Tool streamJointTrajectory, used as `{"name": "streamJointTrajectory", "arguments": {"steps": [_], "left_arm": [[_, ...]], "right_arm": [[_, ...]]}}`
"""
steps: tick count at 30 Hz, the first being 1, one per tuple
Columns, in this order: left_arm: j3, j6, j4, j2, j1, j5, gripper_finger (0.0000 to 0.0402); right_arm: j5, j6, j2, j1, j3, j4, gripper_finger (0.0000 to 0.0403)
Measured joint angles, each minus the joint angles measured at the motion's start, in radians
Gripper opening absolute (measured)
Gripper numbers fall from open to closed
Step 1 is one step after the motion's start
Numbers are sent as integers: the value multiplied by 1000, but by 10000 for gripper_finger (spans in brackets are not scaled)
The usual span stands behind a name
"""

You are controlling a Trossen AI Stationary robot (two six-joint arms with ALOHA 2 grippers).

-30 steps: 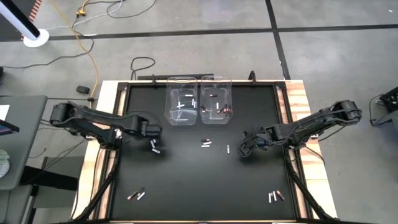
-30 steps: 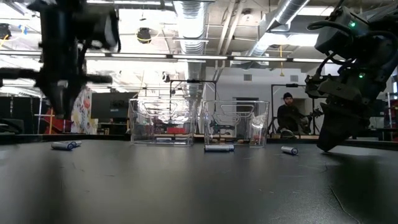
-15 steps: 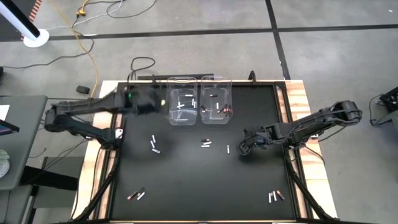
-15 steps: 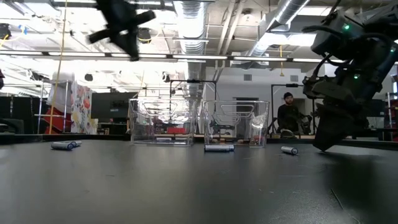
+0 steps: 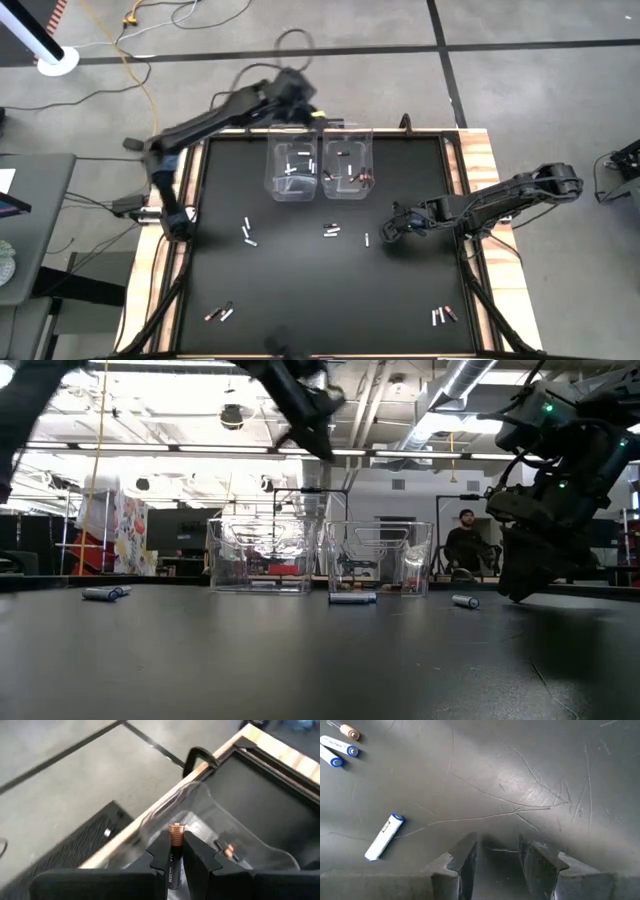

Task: Sort batteries
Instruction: Put the black battery into the right transparent bin

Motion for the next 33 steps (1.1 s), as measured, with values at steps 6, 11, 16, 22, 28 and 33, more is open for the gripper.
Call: {"name": "streamJointTrajectory", "arguments": {"steps": [6, 11, 16, 22, 28, 33], "left_arm": [[247, 51, -27, 286, -23, 117, 31], [374, 100, -88, 458, -50, 195, 31], [403, 221, -132, 553, -85, 213, 31], [402, 232, -174, 627, -95, 198, 31], [402, 281, -167, 635, -102, 135, 31], [402, 288, -175, 636, -102, 132, 32]], "right_arm": [[0, 111, 0, 0, 0, 0, 163], [0, 202, 0, 7, 0, 1, 163], [1, 209, 0, 35, 0, -1, 163], [0, 210, 0, 46, 0, -1, 163], [-3, 210, 0, 46, 0, -1, 163], [-6, 210, 0, 45, 0, -1, 163]]}}
